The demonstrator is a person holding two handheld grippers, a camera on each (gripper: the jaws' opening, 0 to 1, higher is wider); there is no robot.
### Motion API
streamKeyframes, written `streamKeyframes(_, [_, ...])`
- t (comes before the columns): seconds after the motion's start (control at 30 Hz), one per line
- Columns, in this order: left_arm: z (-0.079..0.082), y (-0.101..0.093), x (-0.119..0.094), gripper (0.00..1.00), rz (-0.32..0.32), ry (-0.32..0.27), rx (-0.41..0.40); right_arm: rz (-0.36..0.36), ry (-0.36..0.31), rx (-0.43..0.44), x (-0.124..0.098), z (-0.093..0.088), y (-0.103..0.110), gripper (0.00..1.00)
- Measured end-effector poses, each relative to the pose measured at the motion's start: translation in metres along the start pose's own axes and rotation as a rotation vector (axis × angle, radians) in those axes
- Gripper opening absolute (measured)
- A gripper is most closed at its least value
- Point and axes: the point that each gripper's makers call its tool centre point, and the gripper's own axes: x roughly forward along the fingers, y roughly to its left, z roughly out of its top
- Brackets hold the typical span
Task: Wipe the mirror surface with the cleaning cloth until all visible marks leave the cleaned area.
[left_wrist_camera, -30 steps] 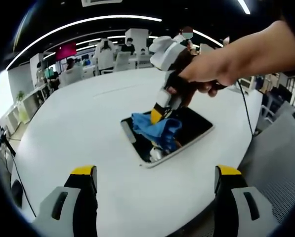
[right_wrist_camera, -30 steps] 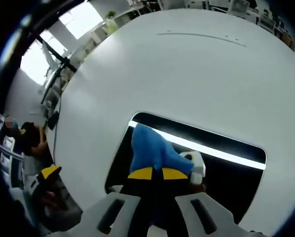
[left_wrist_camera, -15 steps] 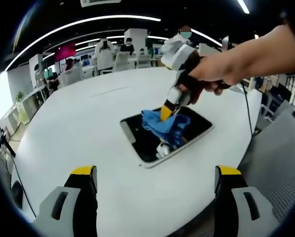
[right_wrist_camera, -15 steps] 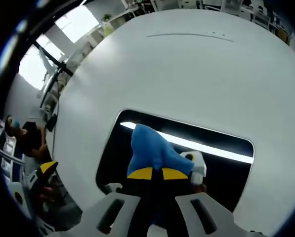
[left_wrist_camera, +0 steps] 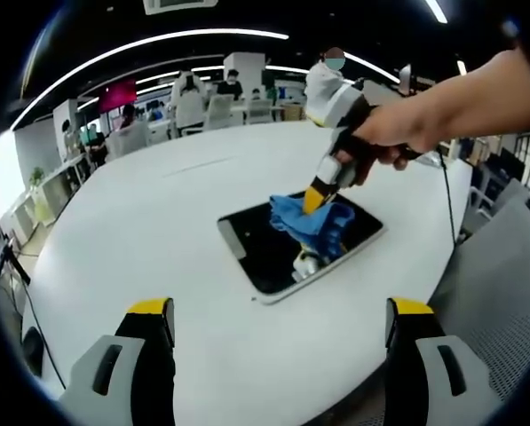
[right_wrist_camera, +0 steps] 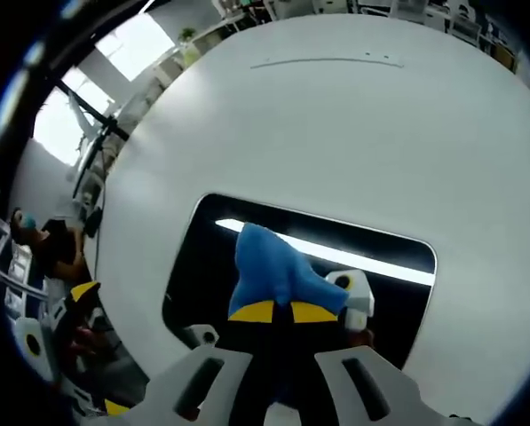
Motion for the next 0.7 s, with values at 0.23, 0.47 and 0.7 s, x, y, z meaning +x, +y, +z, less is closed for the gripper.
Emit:
streamKeyframes(0.23, [0.0, -0.002, 0.001, 0.99, -0.012, 0.004, 0.002, -0.008, 0.001, 0.003, -0.007, -0.005, -0.013, 0.0])
streamKeyframes(0.47, [0.002, 0.0, 0.001, 0.99, 0.001, -0.009, -0.02, -0.017, -0.002, 0.017, -0.012, -0.008, -0.028, 0.0])
streamKeyframes(0.7, [0.002, -0.013, 0.004, 0.99, -0.062, -0.002, -0.023, -0.025, -0.005, 0.028, -0.017, -0.012, -0.04, 0.0])
